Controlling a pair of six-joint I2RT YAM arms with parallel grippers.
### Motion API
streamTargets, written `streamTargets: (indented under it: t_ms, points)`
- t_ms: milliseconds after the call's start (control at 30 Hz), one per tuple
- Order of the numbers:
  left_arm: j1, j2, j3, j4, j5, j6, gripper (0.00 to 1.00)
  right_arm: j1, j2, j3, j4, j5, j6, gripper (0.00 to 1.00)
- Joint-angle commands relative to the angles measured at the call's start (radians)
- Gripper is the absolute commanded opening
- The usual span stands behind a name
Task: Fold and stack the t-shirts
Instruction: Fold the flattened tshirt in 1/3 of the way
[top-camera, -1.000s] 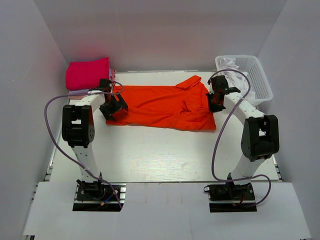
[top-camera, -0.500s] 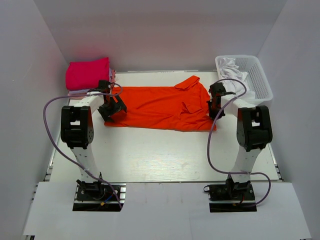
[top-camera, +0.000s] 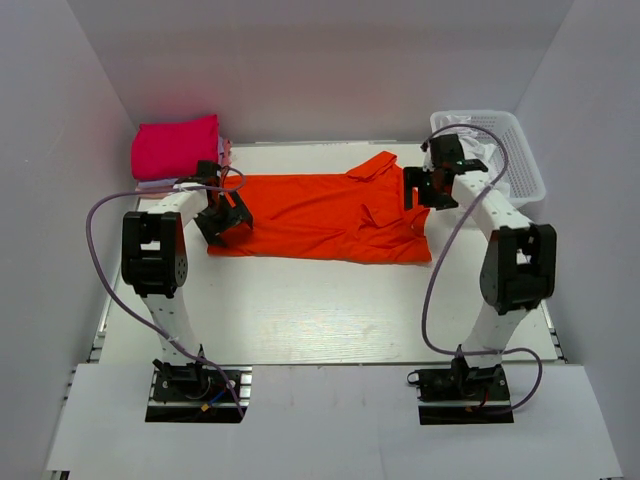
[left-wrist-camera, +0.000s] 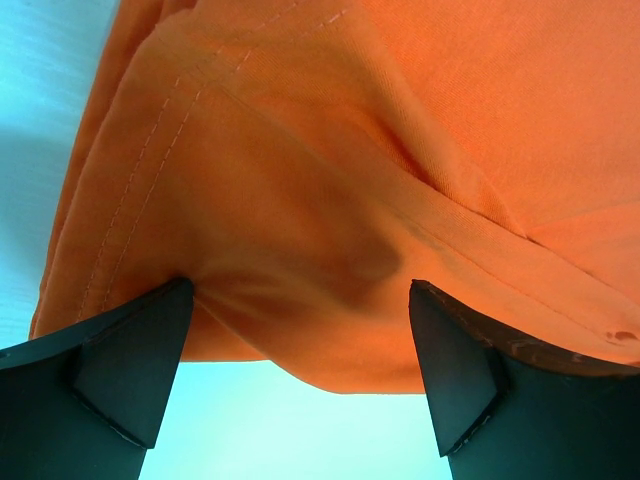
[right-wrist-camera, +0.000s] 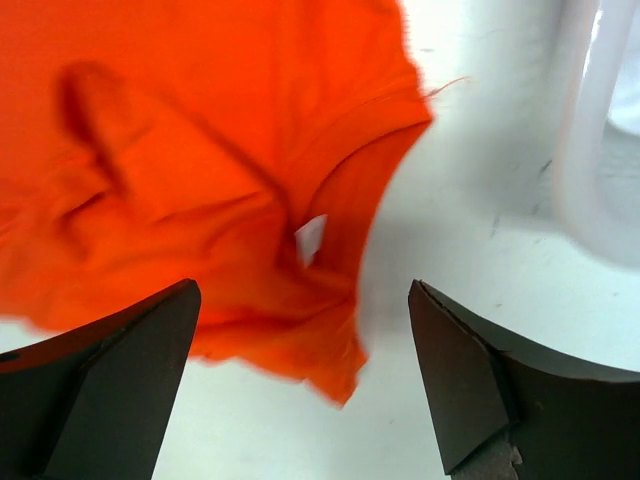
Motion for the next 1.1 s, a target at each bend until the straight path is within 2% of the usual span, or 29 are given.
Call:
streamTargets:
  t_ms: [0,33,133,233,533,700,900,1000,1067]
  points:
    - [0.005,-0.025,0.000,-0.056,0.007,0.016,1.00,0.007,-0.123,-0.039,-0.023,-0.169,0.045,0.90]
    - [0.005,-0.025,0.000,-0.056,0.017,0.016,1.00,0.009,-0.145,-0.071,-0.002,-0.285,0.050,0.90]
    - [0.005,-0.025,0.000,-0.056,0.028,0.016,1.00,0.010,-0.176,-0.165,0.064,-0.506,0.051,0.90]
    - [0.005,-0.025,-0.009,-0.056,0.028,0.016,1.00,0.012,-0.148,-0.239,0.101,-0.593,0.041,0.90]
    - [0.005,-0.045,-0.095,-0.042,0.019,0.016,1.00,-0.045,0.053,-0.328,0.207,-0.624,0.109,0.90]
    - [0.005,-0.113,-0.179,-0.064,0.001,0.016,1.00,-0.121,0.053,-0.452,0.258,-0.731,0.133,0.90]
    - [0.005,-0.209,-0.284,-0.120,0.027,0.016,1.00,-0.137,-0.155,-0.688,0.227,-0.699,0.175,0.90]
    - [0.005,-0.268,-0.267,-0.205,-0.005,0.016,1.00,-0.131,-0.261,-0.718,0.181,-0.665,0.197,0.90]
    - [0.005,-0.298,-0.211,-0.284,-0.015,0.027,1.00,-0.125,-0.326,-0.658,0.106,-0.595,0.177,0.90]
